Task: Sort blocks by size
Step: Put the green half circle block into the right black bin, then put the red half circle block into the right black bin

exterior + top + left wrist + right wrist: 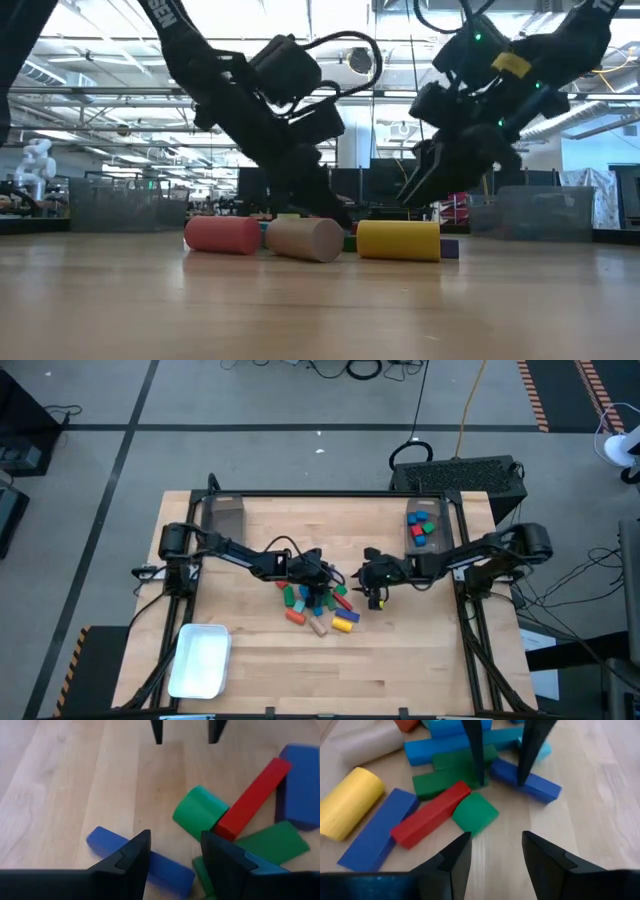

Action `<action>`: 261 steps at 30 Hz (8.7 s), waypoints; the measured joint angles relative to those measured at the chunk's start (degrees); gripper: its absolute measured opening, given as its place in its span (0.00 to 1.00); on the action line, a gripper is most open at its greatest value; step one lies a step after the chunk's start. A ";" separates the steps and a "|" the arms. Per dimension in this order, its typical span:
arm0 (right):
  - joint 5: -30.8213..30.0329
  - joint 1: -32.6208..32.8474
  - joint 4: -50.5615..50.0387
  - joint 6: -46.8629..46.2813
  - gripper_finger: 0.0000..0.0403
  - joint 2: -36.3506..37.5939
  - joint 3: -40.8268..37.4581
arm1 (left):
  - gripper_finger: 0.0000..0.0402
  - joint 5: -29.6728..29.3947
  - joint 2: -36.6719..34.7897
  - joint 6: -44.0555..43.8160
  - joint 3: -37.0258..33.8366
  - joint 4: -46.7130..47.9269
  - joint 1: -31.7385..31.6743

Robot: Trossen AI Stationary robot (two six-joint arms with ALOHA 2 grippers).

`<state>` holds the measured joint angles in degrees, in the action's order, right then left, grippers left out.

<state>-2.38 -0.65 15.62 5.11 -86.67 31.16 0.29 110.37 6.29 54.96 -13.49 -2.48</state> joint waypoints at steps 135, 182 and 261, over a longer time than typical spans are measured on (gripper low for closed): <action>-20.00 -43.26 -46.91 -6.29 0.45 15.81 5.90 | 0.44 -17.11 -15.41 -14.90 0.24 39.22 5.13; -3.27 -38.60 -43.67 -8.07 0.45 26.83 5.92 | 0.44 -5.80 -15.26 -13.12 -1.03 48.76 -1.29; -6.74 -3.34 7.21 25.32 0.45 20.44 5.95 | 0.24 -2.05 -25.16 -34.47 -3.73 -20.85 -5.38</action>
<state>-9.12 -3.99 22.82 30.44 -66.23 37.10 -1.76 85.21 -28.18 51.22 -34.34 -7.86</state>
